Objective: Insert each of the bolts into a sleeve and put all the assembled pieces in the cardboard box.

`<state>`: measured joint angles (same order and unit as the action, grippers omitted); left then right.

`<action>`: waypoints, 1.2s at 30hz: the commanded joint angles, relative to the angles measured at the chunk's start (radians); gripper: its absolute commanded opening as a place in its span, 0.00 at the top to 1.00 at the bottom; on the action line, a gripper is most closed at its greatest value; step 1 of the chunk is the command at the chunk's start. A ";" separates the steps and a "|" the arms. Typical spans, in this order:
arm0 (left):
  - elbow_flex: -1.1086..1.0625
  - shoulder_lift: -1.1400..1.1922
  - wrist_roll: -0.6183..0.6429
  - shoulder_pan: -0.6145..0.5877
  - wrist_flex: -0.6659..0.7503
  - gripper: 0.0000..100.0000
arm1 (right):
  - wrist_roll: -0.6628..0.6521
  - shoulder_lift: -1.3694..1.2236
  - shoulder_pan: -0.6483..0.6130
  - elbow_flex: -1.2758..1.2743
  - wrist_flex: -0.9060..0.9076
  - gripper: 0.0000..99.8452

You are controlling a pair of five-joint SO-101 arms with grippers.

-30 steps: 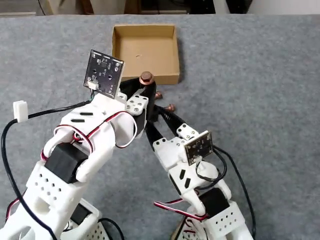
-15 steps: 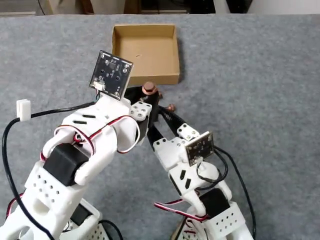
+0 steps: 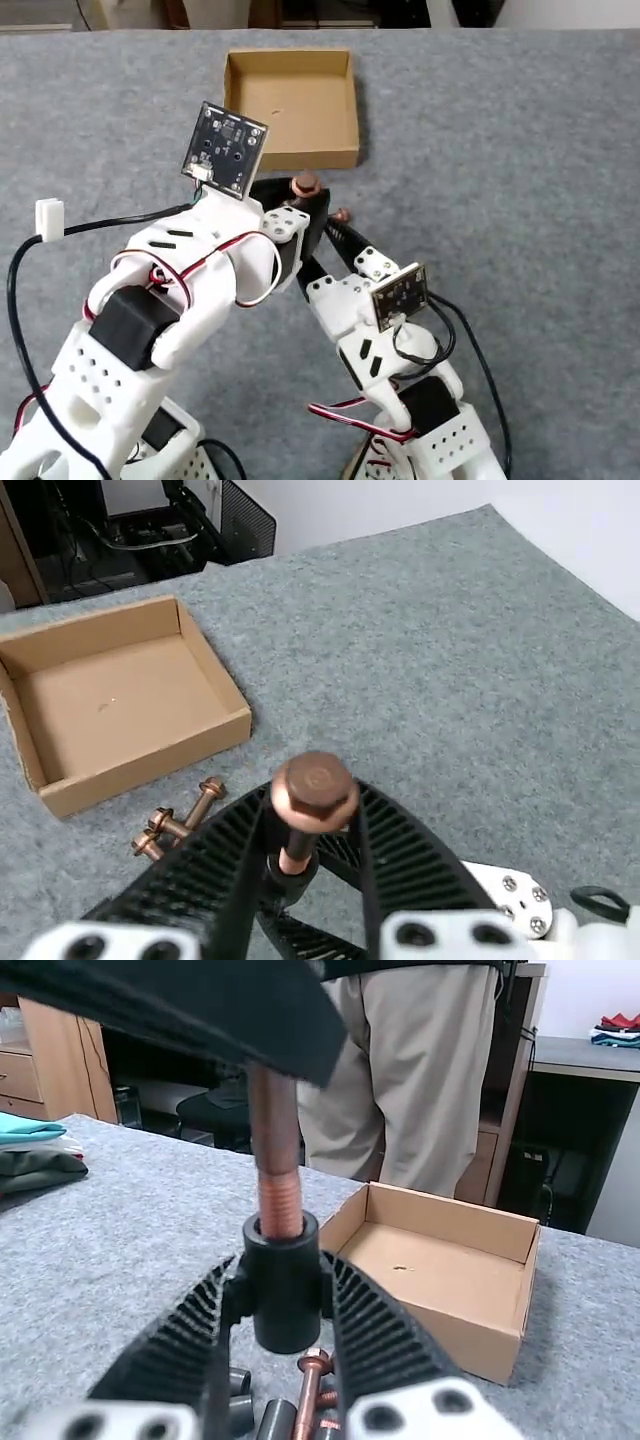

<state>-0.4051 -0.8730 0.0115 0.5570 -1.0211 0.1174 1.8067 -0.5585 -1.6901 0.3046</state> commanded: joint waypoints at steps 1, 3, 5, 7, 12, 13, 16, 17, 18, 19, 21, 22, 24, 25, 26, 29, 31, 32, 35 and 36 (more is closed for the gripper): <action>0.025 0.001 0.032 0.003 0.000 0.86 | 0.011 0.104 -0.012 0.002 -0.023 1.00; 0.026 0.001 0.032 0.003 0.000 0.86 | 0.011 0.104 -0.012 0.002 -0.023 1.00; 0.026 0.001 0.032 0.003 0.000 0.85 | 0.011 0.104 -0.012 0.002 -0.023 1.00; 0.026 0.001 0.032 0.003 0.000 0.85 | 0.011 0.101 -0.012 0.002 -0.023 1.00; 0.026 0.001 0.032 -0.006 -0.008 0.85 | 0.011 0.107 -0.012 0.004 0.009 1.00; 0.034 0.001 0.034 -0.023 -0.020 0.85 | 0.011 0.107 -0.012 0.005 0.011 1.00; 0.081 0.002 0.034 -0.060 -0.080 0.84 | 0.011 0.107 -0.012 0.013 0.008 1.00; 0.098 0.002 0.034 -0.078 -0.092 0.84 | 0.011 0.107 -0.012 0.015 0.006 1.00; 0.120 0.001 0.034 -0.103 -0.101 0.84 | 0.012 0.104 -0.012 0.018 0.009 1.00; 0.147 -0.004 0.034 -0.130 -0.110 0.85 | 0.012 0.099 -0.012 0.028 0.011 1.00; 0.206 -0.007 0.026 -0.201 -0.126 0.88 | 0.012 0.097 -0.008 0.062 0.012 1.00; 0.226 -0.007 0.026 -0.249 -0.126 0.90 | 0.012 0.096 -0.005 0.091 0.012 1.00; 0.249 -0.007 0.026 -0.347 -0.126 0.97 | 0.012 0.071 0.012 0.160 0.025 1.00; 0.250 -0.007 0.025 -0.393 -0.126 0.99 | 0.012 0.041 0.021 0.202 0.038 1.00; 0.245 -0.008 0.029 -0.431 -0.127 0.98 | 0.011 -0.004 0.035 0.248 0.054 1.00; 0.230 -0.008 0.031 -0.540 -0.149 0.98 | 0.008 -0.188 0.073 0.440 0.078 1.00; 0.216 -0.008 0.026 -0.583 -0.190 0.98 | 0.008 -0.348 0.091 0.582 0.075 1.00; 0.201 -0.008 0.025 -0.598 -0.210 0.98 | 0.008 -0.435 0.101 0.654 0.074 1.00; 0.140 -0.010 0.025 -0.634 -0.245 0.98 | 0.011 -0.693 0.139 0.851 0.071 1.00; 0.130 -0.010 0.025 -0.651 -0.258 0.98 | 0.011 -0.768 0.150 0.909 0.071 1.00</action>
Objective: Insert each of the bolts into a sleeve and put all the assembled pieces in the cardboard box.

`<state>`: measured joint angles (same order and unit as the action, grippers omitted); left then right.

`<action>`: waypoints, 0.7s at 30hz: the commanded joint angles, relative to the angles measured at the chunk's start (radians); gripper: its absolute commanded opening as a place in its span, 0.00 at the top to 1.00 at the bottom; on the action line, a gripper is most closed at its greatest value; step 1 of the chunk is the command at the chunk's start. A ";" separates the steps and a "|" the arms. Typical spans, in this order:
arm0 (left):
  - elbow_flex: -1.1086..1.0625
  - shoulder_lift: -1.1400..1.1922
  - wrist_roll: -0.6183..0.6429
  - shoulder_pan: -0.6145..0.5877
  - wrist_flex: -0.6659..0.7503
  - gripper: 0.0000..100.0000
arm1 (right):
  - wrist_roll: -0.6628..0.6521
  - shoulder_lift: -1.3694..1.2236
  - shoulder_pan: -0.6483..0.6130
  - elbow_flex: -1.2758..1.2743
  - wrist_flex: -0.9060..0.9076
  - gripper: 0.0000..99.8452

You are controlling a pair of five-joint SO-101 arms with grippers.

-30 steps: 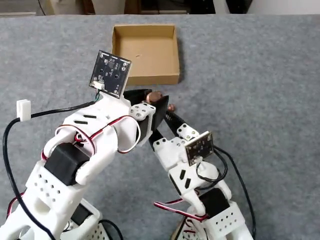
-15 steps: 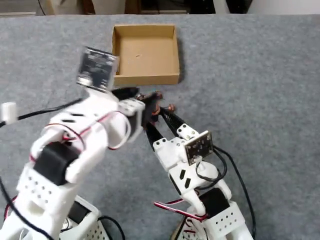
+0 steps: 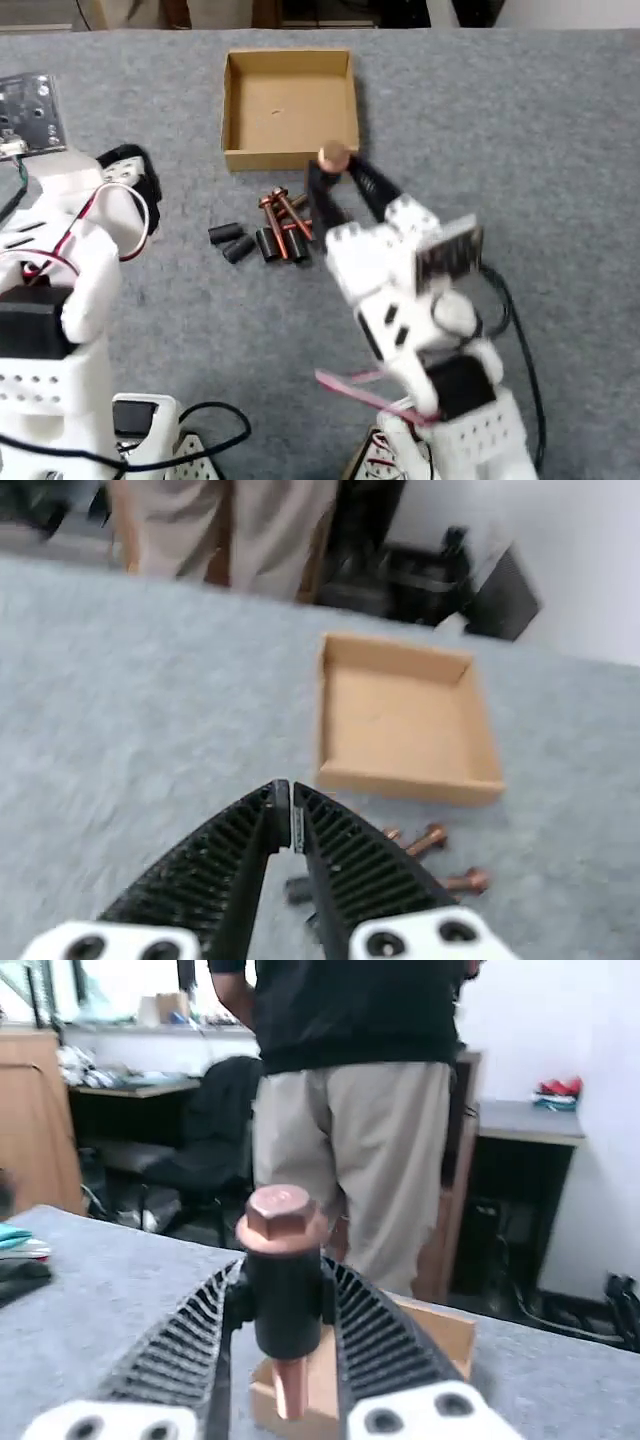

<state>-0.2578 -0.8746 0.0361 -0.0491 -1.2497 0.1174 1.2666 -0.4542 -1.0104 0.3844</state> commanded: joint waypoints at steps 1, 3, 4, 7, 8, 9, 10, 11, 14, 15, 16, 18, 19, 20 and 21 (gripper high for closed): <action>-0.023 -0.008 0.000 -0.064 -0.041 0.98 | 0.011 -0.300 0.056 0.285 -0.014 1.00; -0.028 -0.008 0.000 -0.100 -0.058 0.98 | 0.011 -0.432 0.076 0.372 -0.046 1.00; -0.031 -0.008 0.000 -0.110 -0.060 0.98 | 0.011 -0.490 0.087 0.407 -0.068 1.00; -0.032 -0.008 0.000 -0.127 -0.061 0.98 | 0.008 -0.645 0.099 0.493 -0.112 1.00; -0.032 -0.008 0.005 -0.132 -0.061 0.98 | 0.009 -0.696 0.099 0.515 -0.120 1.00; -0.032 -0.008 0.008 -0.137 -0.060 0.98 | 0.011 -0.746 0.099 0.536 -0.121 1.00; -0.032 -0.008 0.008 -0.144 -0.060 0.98 | 0.011 -0.797 0.096 0.555 -0.126 1.00; -0.032 -0.008 0.008 -0.149 -0.060 0.98 | 0.008 -0.849 0.094 0.567 -0.140 1.00; -0.051 -0.007 0.002 -0.143 -0.060 0.98 | 0.006 -0.993 0.094 0.602 -0.203 1.00; -0.066 -0.007 0.002 -0.143 -0.060 0.98 | 0.006 -1.038 0.096 0.615 -0.227 1.00; -0.084 -0.008 0.002 -0.143 -0.061 0.98 | 0.006 -1.079 0.097 0.627 -0.249 1.00; -0.120 -0.008 0.000 -0.138 -0.061 0.98 | 0.006 -1.152 0.097 0.647 -0.279 1.00; -0.135 -0.008 0.000 -0.146 -0.061 0.98 | 0.006 -1.182 0.097 0.656 -0.292 1.00; -0.146 -0.008 0.000 -0.147 -0.061 0.98 | 0.006 -1.210 0.097 0.665 -0.301 1.00; -0.153 -0.008 0.000 -0.147 -0.061 0.98 | 0.006 -1.234 0.097 0.671 -0.313 1.00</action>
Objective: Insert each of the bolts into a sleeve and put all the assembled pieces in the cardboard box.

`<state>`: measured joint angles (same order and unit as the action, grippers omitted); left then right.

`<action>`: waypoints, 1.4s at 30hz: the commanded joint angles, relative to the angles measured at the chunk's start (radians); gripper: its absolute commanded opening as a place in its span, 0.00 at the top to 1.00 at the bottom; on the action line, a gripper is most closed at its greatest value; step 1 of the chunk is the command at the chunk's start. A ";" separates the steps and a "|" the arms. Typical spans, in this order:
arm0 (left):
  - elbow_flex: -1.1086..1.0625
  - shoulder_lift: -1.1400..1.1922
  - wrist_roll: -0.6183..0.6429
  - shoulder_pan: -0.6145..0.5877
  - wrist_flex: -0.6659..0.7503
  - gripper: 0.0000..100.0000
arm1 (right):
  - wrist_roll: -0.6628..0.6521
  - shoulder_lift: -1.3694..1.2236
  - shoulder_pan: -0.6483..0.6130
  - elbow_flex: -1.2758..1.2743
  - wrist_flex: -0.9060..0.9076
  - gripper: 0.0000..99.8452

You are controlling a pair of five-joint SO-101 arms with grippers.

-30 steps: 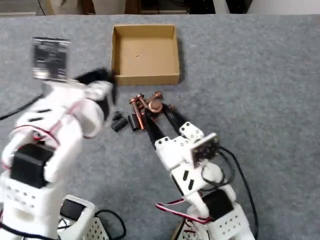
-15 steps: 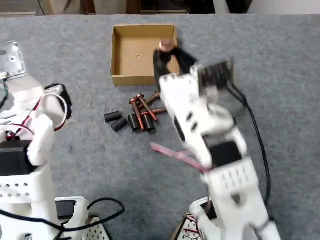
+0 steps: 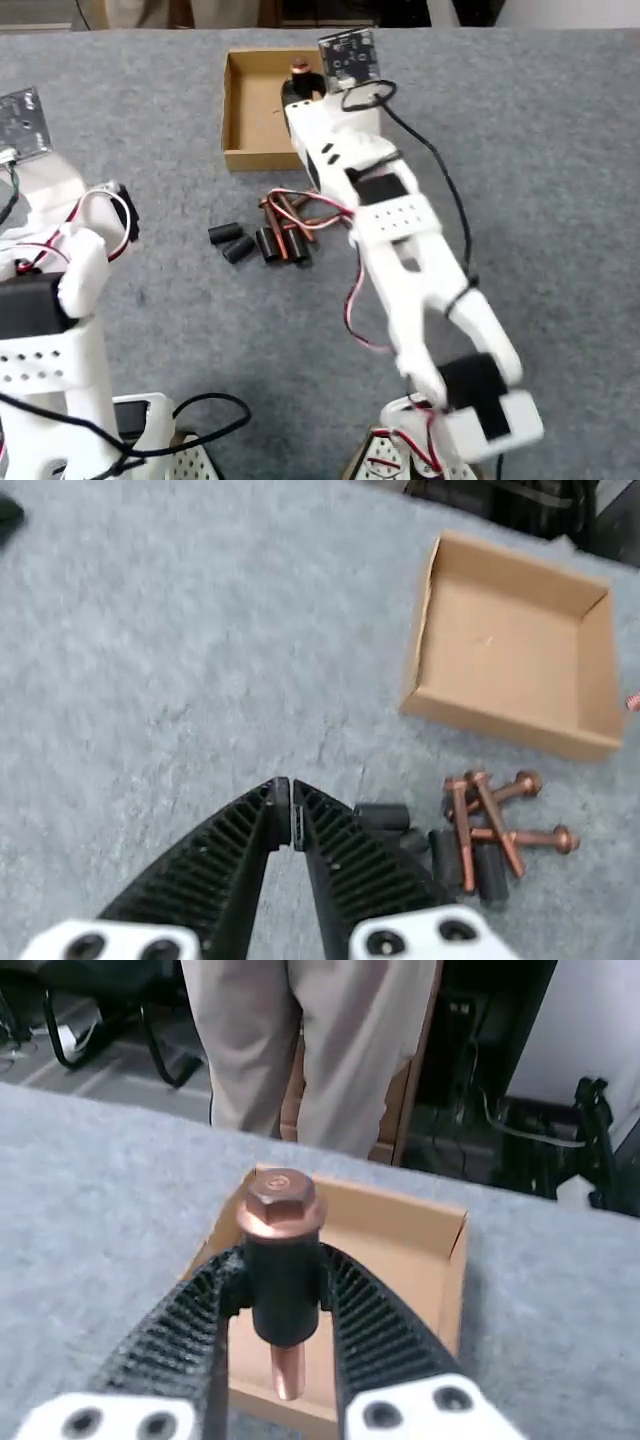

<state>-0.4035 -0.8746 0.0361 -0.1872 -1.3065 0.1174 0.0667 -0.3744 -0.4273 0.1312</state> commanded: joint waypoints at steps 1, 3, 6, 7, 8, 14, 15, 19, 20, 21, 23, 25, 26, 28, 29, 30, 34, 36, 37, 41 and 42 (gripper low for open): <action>-0.014 -0.008 0.000 -0.006 -0.005 0.98 | 0.006 -0.053 0.018 0.094 -0.072 1.00; -0.026 -0.008 -0.002 -0.006 -0.005 0.98 | 0.006 -0.090 0.018 0.101 -0.100 1.00; -0.023 -0.025 -0.002 -0.009 -0.020 0.98 | 0.006 -0.125 0.018 0.101 -0.120 1.00; -0.023 -0.042 0.003 -0.009 -0.025 0.98 | 0.006 -0.136 0.018 0.101 -0.121 0.99; -0.025 -0.062 0.006 -0.009 -0.026 0.98 | 0.008 -0.147 0.018 0.101 -0.121 0.96; -0.029 -0.193 0.002 0.000 -0.026 0.98 | 0.012 -0.211 0.016 0.099 -0.120 0.83; -0.029 -0.203 0.002 0.000 -0.026 0.98 | 0.012 -0.217 0.016 0.099 -0.120 0.83; -0.071 -0.213 0.002 0.000 -0.025 0.98 | 0.012 -0.225 0.015 0.099 -0.121 0.83; -0.086 -0.219 0.002 0.000 -0.025 0.98 | 0.012 -0.222 0.015 0.099 -0.118 0.83; -0.094 -0.220 0.002 0.000 -0.025 0.98 | 0.011 -0.219 0.015 0.099 -0.115 0.83; -0.097 -0.220 0.002 -0.003 -0.028 0.98 | 0.008 -0.208 0.018 0.096 -0.110 0.83; -0.095 -0.213 0.003 -0.005 -0.026 0.98 | 0.011 -0.177 0.018 0.093 -0.046 0.83; -0.095 -0.211 0.003 -0.005 -0.026 0.98 | 0.012 -0.156 0.016 0.096 0.012 0.83; -0.100 -0.211 0.003 -0.002 -0.026 0.98 | 0.012 -0.097 0.013 0.099 0.129 0.83; -0.101 -0.211 0.003 -0.002 -0.026 0.98 | 0.012 -0.061 0.012 0.099 0.183 0.83; -0.101 -0.211 0.003 -0.002 -0.026 0.98 | 0.012 -0.022 0.012 0.099 0.233 0.83; -0.103 -0.209 0.008 0.000 -0.025 0.92 | 0.008 0.125 0.013 0.096 0.397 0.83; -0.103 -0.209 0.008 0.000 -0.025 0.90 | 0.006 0.179 0.010 0.096 0.476 0.83; -0.104 -0.209 0.008 0.000 -0.025 0.90 | 0.006 0.200 0.001 0.096 0.512 0.83; -0.104 -0.150 0.008 -0.006 -0.034 0.90 | 0.006 0.257 -0.047 0.094 0.707 0.83; -0.104 -0.117 0.008 -0.008 -0.034 0.90 | 0.009 0.266 -0.064 0.094 0.761 0.83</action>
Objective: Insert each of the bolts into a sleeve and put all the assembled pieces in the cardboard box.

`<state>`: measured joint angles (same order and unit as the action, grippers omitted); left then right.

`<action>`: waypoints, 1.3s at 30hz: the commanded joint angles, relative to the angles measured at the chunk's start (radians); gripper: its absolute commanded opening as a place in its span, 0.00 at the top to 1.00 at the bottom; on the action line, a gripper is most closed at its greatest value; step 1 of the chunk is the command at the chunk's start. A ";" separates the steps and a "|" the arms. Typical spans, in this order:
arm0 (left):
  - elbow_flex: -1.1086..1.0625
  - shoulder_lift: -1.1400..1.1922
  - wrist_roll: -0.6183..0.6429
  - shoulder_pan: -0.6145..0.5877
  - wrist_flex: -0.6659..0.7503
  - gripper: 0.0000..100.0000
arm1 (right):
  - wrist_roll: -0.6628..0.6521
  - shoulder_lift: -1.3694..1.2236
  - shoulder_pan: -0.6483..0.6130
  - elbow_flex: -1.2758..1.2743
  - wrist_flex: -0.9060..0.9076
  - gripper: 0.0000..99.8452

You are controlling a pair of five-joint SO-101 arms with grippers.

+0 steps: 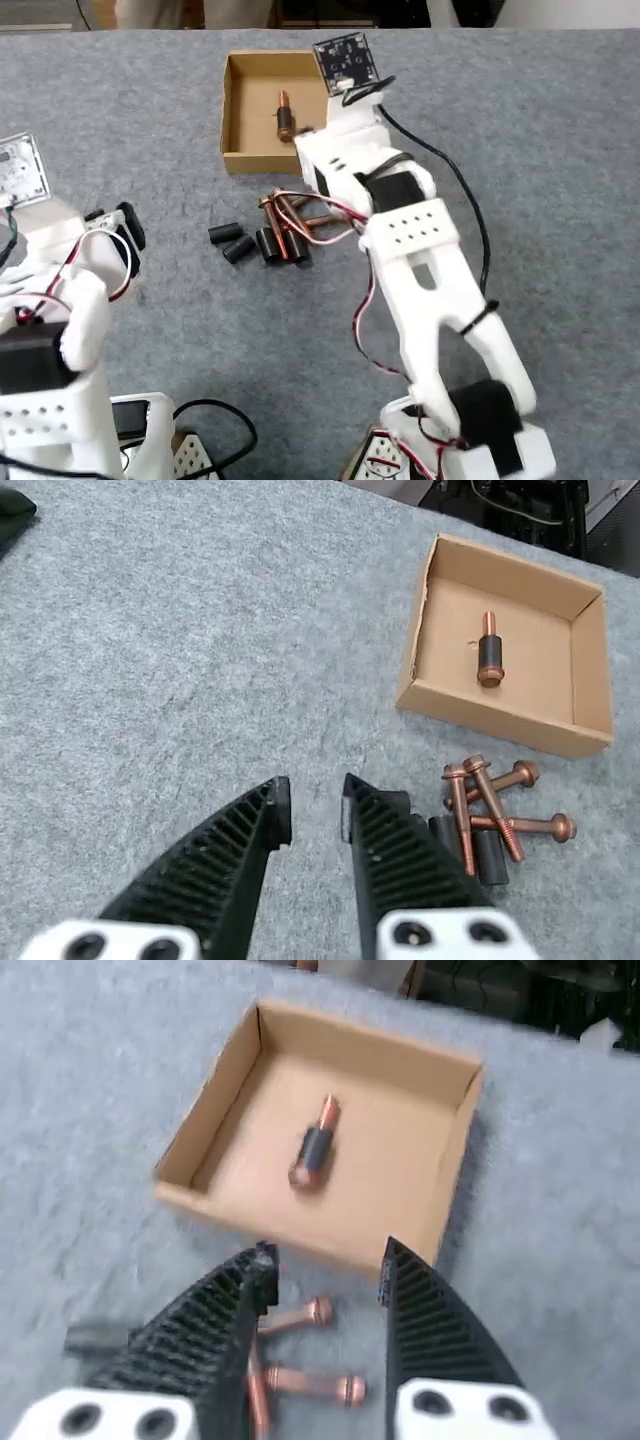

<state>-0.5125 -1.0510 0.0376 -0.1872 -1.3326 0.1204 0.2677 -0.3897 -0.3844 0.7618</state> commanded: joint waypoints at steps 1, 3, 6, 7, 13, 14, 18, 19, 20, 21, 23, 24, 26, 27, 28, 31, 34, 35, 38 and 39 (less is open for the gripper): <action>0.006 0.097 0.003 -0.008 -0.015 0.90 | 0.009 0.073 -0.067 0.051 0.180 0.83; 0.017 0.180 -0.002 -0.003 -0.051 0.90 | 0.011 0.084 -0.107 0.051 0.267 0.83; 0.028 0.278 -0.003 -0.002 -0.094 0.90 | 0.026 0.085 -0.151 0.051 0.364 0.83; 0.031 0.302 -0.003 -0.005 -0.103 0.90 | 0.044 0.085 -0.163 0.051 0.381 0.83; -0.003 0.317 -0.021 -0.008 -0.086 0.90 | 0.075 -0.022 -0.219 0.002 0.376 0.83; -0.015 0.326 -0.040 -0.008 -0.066 0.90 | 0.080 -0.062 -0.220 -0.004 0.361 0.83; -0.075 0.318 -0.058 -0.009 -0.023 0.90 | 0.110 -0.232 -0.223 0.021 0.341 0.83; -0.081 0.318 -0.058 -0.009 -0.023 0.90 | 0.110 -0.275 -0.222 0.036 0.345 0.83; -0.087 0.318 -0.058 -0.009 -0.021 0.90 | 0.110 -0.312 -0.219 0.050 0.345 0.83; -0.092 0.318 -0.058 -0.009 -0.020 0.90 | 0.110 -0.348 -0.217 0.064 0.345 0.83; -0.092 0.325 -0.058 -0.009 -0.021 0.90 | 0.110 -0.407 -0.217 0.090 0.347 0.83; -0.092 0.325 -0.058 -0.009 -0.021 0.90 | 0.110 -0.430 -0.217 0.101 0.347 0.83; -0.091 0.320 -0.058 -0.009 -0.020 0.90 | 0.110 -0.473 -0.217 0.133 0.347 0.83; -0.089 0.318 -0.058 -0.009 -0.020 0.90 | 0.110 -0.490 -0.216 0.148 0.347 0.83; -0.087 0.318 -0.058 -0.009 -0.020 0.90 | 0.110 -0.507 -0.213 0.162 0.347 0.83; -0.083 0.318 -0.058 -0.009 -0.020 0.90 | 0.110 -0.541 -0.189 0.203 0.347 0.83; -0.083 0.318 -0.058 -0.009 -0.020 0.90 | 0.103 -0.564 -0.156 0.234 0.347 0.83; -0.083 0.318 -0.058 -0.009 -0.020 0.90 | 0.103 -0.572 -0.147 0.243 0.344 0.83; -0.083 0.318 -0.058 -0.009 -0.020 0.90 | 0.101 -0.622 -0.127 0.286 0.345 0.83; -0.083 0.318 -0.058 -0.006 -0.018 0.90 | 0.101 -0.639 -0.127 0.300 0.347 0.83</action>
<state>-0.6076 -0.7273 -0.0161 -0.1872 -1.3679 0.2202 -0.3552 -0.5447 -0.1511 1.1193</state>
